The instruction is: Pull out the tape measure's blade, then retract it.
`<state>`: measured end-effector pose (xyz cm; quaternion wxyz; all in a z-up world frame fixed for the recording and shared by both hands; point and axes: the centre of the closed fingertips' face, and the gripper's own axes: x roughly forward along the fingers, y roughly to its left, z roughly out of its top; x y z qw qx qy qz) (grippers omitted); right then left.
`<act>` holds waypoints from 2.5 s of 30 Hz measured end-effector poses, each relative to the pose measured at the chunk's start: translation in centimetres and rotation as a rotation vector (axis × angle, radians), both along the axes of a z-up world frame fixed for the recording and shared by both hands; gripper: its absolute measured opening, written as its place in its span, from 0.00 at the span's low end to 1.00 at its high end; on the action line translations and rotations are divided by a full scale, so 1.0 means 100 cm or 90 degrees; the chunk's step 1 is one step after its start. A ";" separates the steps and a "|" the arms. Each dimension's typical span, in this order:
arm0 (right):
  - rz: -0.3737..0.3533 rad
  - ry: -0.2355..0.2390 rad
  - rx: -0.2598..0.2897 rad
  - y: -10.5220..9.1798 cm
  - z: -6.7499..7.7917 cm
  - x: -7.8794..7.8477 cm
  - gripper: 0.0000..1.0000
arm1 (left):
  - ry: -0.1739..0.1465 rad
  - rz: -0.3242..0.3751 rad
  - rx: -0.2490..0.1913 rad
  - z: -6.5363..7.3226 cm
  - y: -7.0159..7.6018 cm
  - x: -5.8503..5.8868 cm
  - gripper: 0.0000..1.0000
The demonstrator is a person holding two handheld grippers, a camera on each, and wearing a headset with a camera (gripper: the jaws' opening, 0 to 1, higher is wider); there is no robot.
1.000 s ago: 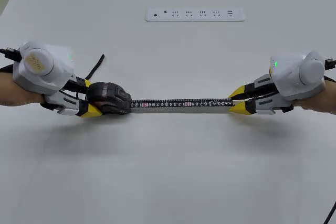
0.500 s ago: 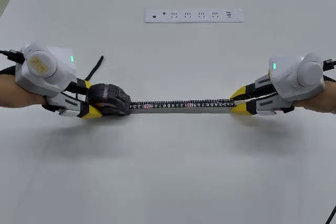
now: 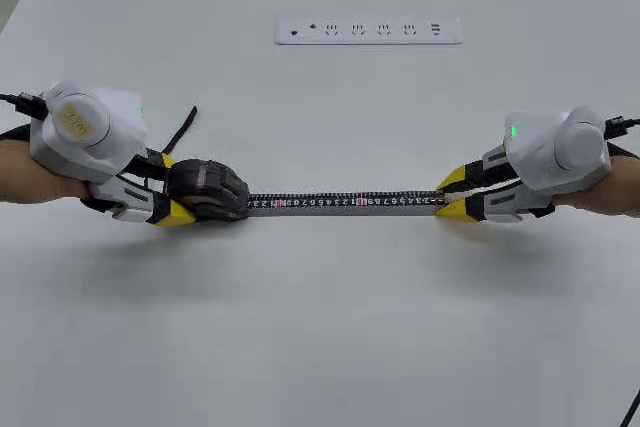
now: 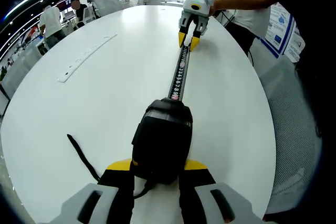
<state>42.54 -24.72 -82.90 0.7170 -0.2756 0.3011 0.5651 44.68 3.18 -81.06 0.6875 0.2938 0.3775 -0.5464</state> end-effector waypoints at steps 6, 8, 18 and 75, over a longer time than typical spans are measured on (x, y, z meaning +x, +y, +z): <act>-0.005 0.004 0.003 0.000 0.001 0.000 0.16 | 0.002 0.003 -0.004 0.001 -0.001 0.001 0.30; -0.016 0.000 0.012 0.000 0.006 0.002 0.17 | 0.001 0.004 -0.002 0.000 0.002 0.001 0.31; -0.027 -0.008 0.012 -0.002 0.013 0.002 0.30 | 0.002 0.020 -0.009 0.004 0.013 -0.009 0.44; -0.146 -0.021 0.057 -0.028 0.052 -0.015 0.99 | -0.060 0.122 -0.136 0.042 0.004 -0.022 1.00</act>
